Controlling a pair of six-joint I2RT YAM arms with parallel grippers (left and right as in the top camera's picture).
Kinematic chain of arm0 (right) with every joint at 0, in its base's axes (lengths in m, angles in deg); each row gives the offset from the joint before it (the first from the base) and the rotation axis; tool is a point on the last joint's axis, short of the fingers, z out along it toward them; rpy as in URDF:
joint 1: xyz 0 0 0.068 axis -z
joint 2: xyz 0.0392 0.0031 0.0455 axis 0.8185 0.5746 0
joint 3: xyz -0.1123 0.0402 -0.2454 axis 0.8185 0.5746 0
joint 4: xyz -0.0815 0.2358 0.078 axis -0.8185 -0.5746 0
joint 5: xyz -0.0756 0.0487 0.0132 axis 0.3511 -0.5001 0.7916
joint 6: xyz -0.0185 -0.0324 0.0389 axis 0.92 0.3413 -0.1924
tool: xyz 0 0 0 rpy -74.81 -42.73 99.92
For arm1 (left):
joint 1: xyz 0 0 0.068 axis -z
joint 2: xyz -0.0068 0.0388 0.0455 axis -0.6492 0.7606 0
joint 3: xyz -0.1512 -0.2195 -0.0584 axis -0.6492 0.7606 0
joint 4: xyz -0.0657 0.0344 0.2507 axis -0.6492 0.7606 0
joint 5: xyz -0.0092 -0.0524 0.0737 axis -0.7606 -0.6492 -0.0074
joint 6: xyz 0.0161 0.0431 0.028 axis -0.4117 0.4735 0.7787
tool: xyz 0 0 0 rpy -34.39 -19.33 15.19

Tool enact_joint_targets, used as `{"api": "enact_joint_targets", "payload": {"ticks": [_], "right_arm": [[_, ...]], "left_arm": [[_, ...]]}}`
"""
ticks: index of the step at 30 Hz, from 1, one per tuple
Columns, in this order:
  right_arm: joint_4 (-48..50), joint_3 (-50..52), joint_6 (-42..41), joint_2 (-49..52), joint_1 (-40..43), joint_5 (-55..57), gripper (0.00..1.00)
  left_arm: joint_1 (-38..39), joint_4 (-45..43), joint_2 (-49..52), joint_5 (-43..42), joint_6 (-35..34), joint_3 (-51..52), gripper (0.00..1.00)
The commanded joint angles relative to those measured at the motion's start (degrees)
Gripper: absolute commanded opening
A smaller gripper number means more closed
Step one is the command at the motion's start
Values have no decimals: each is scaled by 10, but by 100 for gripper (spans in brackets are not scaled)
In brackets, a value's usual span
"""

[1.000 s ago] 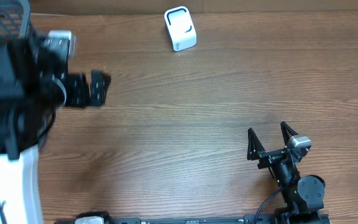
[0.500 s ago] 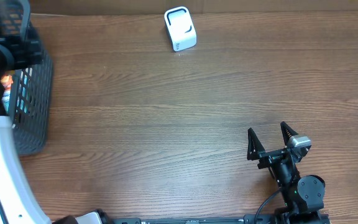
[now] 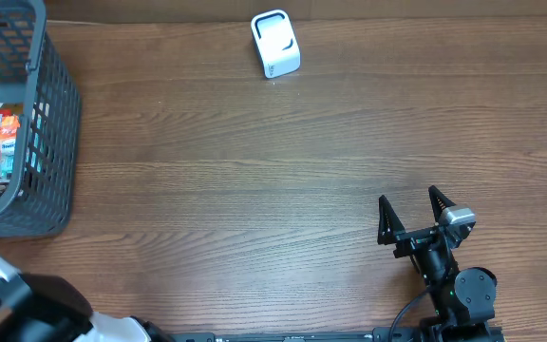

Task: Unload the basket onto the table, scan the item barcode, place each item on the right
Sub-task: 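Reach the left gripper into the grey basket toward the snacks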

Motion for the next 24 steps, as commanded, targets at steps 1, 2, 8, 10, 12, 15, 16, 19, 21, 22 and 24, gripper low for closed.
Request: {"api": "enact_joint_targets", "payload": {"ticks": [1,2,8,10,12,15,16,19,21,22,24], "right_arm": [[2,6,-2,-2,1,5,100],[2,6,-2,-2,1,5,100],[2,6,-2,-2,1,5,100],[2,6,-2,-2,1,5,100],[2,6,-2,-2,1,5,100],[2,6,-2,-2,1,5,100],[2,6,-2,-2,1,5,100],[2,6,-2,-2,1,5,100],[2,6,-2,-2,1,5,100],[2,6,-2,-2,1,5,100],[2,6,-2,-2,1,5,100]], "left_arm": [[-4,4,47,-54,52,-10,100],[-4,5,56,-54,52,-10,100],[-3,12,115,-57,64,-10,100],[-3,19,133,-73,80,-10,100],[-3,25,150,-85,84,-10,100],[1,36,177,-84,86,-10,100],[5,39,189,-85,88,-10,100],[16,45,201,-84,95,-10,100],[26,48,207,-75,97,-9,100],[31,49,208,-61,96,-9,100],[39,47,210,-29,96,-5,100]]}}
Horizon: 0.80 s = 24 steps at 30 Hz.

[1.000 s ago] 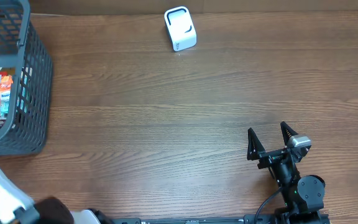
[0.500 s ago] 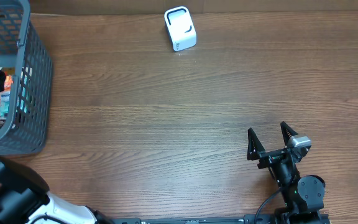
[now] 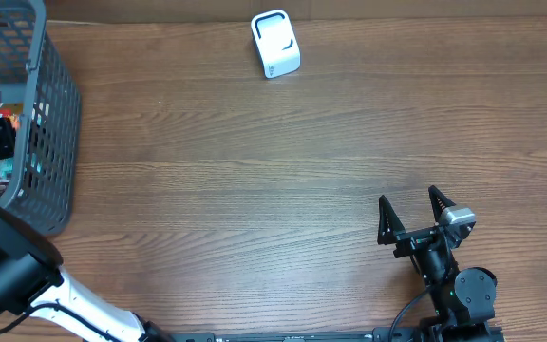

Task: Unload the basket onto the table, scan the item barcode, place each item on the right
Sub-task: 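Reach the left gripper into the grey basket toward the snacks, then grasp the mint-green wipes pack with the left gripper and lift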

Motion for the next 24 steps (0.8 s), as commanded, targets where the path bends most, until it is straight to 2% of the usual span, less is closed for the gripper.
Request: {"api": "enact_joint_targets", "payload": {"ticks": [1,19,24], "right_arm": [[2,6,-2,-2,1,5,100],[2,6,-2,-2,1,5,100],[2,6,-2,-2,1,5,100]], "left_arm": [[19,0,11,46,12,-5,100],[23,7,70,64,-12,-5,99],[23,2,71,64,-16,-5,82]]}}
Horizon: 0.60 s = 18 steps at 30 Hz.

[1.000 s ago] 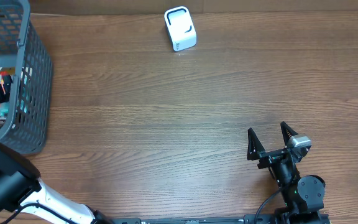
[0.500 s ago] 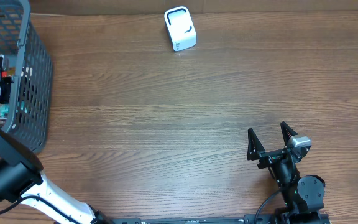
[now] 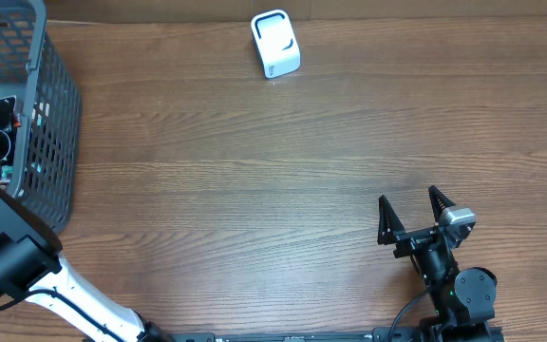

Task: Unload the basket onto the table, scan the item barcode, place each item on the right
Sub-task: 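Grasp the mint-green wipes pack with the left gripper and lift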

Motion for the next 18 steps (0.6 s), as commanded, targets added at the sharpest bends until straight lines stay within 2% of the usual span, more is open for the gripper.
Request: {"api": "enact_joint_targets", "payload": {"ticks": [1,7,9,18], "right_arm": [[2,6,-2,-2,1,5,100],[2,6,-2,-2,1,5,100],[2,6,-2,-2,1,5,100],[2,6,-2,-2,1,5,100]], "left_arm": [[5,-1,16,2,-7,-5,79],[5,3,16,-4,-11,-5,57],[6,4,16,-4,-11,-5,46],[5,7,-32,-1,-27,-38,42]]}}
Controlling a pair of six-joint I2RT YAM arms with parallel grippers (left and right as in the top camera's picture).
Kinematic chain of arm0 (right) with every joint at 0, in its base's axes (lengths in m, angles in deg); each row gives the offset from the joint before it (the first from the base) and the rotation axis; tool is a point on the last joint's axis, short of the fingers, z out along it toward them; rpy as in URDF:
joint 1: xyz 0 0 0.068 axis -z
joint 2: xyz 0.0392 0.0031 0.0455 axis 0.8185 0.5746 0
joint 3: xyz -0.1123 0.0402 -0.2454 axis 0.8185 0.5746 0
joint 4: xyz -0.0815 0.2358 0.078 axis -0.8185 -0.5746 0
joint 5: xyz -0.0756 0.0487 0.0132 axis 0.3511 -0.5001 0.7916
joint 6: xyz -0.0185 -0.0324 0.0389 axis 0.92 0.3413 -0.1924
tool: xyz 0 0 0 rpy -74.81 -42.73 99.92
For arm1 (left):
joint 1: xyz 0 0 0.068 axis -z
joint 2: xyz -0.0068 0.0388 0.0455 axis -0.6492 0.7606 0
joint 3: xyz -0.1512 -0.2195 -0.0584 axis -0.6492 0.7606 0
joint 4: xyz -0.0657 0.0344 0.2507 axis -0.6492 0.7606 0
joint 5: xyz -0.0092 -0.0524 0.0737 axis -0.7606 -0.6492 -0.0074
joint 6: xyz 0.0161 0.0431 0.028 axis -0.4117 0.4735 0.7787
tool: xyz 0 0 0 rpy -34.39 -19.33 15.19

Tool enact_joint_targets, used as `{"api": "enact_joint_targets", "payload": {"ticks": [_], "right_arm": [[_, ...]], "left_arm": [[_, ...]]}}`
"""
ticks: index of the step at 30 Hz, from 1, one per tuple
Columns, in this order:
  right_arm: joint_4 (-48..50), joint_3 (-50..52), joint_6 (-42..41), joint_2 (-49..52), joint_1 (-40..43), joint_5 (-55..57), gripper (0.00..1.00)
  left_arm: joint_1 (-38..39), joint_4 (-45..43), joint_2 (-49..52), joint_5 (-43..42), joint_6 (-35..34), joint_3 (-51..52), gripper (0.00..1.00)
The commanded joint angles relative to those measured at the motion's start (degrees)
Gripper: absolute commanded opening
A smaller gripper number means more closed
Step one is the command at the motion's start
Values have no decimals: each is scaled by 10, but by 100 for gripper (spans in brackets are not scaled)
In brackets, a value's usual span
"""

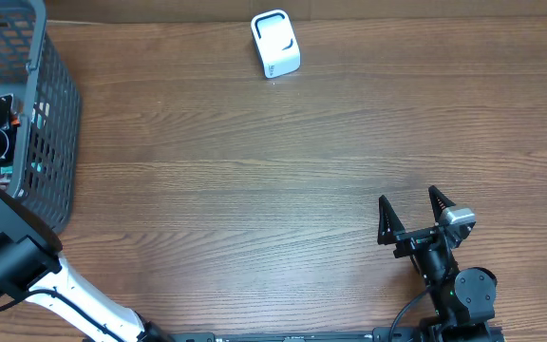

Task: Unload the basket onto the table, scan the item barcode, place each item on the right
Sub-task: 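Grasp the mint-green wipes pack with the left gripper and lift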

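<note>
A grey mesh basket (57,114) stands at the table's left edge. My left arm reaches down into it from the lower left. The wrist and left gripper are inside the basket, and its fingers are hidden, so its state cannot be read. The arm covers the packets in the basket. A white barcode scanner (275,43) stands at the far edge, near the middle. Near the front right, my right gripper (411,214) rests open on the table with nothing between its fingers.
The wood table (254,190) stretches between the basket and the right arm. The right arm's base (463,290) sits at the front edge. A pale wall strip runs along the far edge behind the scanner.
Almost nothing has changed. My left wrist is still down inside the basket, shifted at most a hair. The right arm and the scanner are where they were.
At first my left arm was low at the left edge and red and white packets showed in the basket. Then the wrist stood over the basket's left side. After that it was down inside, covering the packets, where it stays now.
</note>
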Motion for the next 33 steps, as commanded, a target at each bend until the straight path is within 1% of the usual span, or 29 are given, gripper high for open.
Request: {"api": "enact_joint_targets", "payload": {"ticks": [1,4,12,16,20,23,25,27,30,33], "right_arm": [[2,6,-2,-2,1,5,100],[2,6,-2,-2,1,5,100],[2,6,-2,-2,1,5,100],[2,6,-2,-2,1,5,100],[2,6,-2,-2,1,5,100],[2,6,-2,-2,1,5,100],[2,6,-2,-2,1,5,100],[2,6,-2,-2,1,5,100],[2,6,-2,-2,1,5,100],[2,6,-2,-2,1,5,100]], "left_arm": [[5,4,-40,-2,-19,-35,43],[5,8,-79,21,-43,-63,43],[5,16,-191,26,-95,-138,45],[10,18,-255,24,-155,-166,44],[36,29,-314,25,-198,-168,43],[75,53,-352,30,-225,-168,43],[104,75,-368,49,-238,-168,42],[143,103,-383,73,-245,-168,41],[208,157,-394,101,-269,-168,35],[273,201,-393,115,-293,-164,34]]}}
